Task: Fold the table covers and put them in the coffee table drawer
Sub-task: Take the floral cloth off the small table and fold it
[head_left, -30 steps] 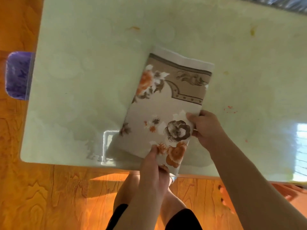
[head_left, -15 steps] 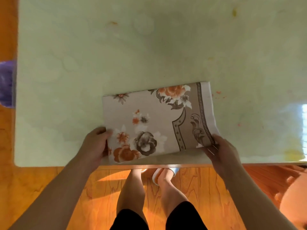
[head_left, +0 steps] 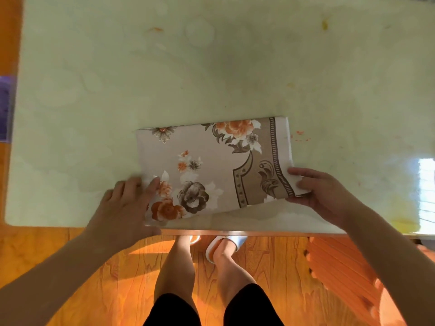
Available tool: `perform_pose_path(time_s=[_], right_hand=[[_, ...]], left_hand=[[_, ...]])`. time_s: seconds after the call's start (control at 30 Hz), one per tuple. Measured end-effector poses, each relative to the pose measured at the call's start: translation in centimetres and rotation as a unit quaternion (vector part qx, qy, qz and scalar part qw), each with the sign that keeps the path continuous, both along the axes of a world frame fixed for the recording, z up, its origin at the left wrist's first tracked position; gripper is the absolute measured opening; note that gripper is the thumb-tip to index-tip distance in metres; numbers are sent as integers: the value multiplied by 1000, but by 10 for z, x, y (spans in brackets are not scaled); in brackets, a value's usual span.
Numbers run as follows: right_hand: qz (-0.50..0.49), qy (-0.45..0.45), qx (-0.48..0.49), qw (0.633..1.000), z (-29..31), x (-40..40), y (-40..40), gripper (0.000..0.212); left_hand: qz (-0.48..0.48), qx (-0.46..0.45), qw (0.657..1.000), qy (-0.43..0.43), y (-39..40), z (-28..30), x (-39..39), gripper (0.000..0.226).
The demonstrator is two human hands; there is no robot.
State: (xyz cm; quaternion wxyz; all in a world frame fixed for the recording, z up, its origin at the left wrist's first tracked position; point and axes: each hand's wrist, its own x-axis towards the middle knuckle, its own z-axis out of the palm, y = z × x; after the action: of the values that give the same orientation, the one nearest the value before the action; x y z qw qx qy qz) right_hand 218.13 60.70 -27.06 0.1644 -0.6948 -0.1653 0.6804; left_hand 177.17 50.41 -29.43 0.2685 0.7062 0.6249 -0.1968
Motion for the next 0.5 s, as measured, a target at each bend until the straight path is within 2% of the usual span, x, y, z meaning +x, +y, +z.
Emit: perform_pose_path(time_s=[0.07,0.17,0.27,0.37,0.43,0.5], right_hand=[[-7,18,-18,1000,1,-1,9,35],[-24,35,-52,998,3,-2,22,30],[-27,37,-95,994,4,2,39,28],[-22,34,-106,994,3,4,51,27],[-6,42,-96,995,5,7,58,28],[34,50,-86,994,7,17,62,33]], left_hand=[[-71,72,995,1,-2,0,4,104],[-159,65,984,-55,-5,-11,16,90],[-184,82,978,-51,0,-23,18,63],[-216,134,963,-89,4,-29,6,48],[-195,148,960,-135,5,-32,-6,46],[-114,112,968,-192,8,-29,-14,47]])
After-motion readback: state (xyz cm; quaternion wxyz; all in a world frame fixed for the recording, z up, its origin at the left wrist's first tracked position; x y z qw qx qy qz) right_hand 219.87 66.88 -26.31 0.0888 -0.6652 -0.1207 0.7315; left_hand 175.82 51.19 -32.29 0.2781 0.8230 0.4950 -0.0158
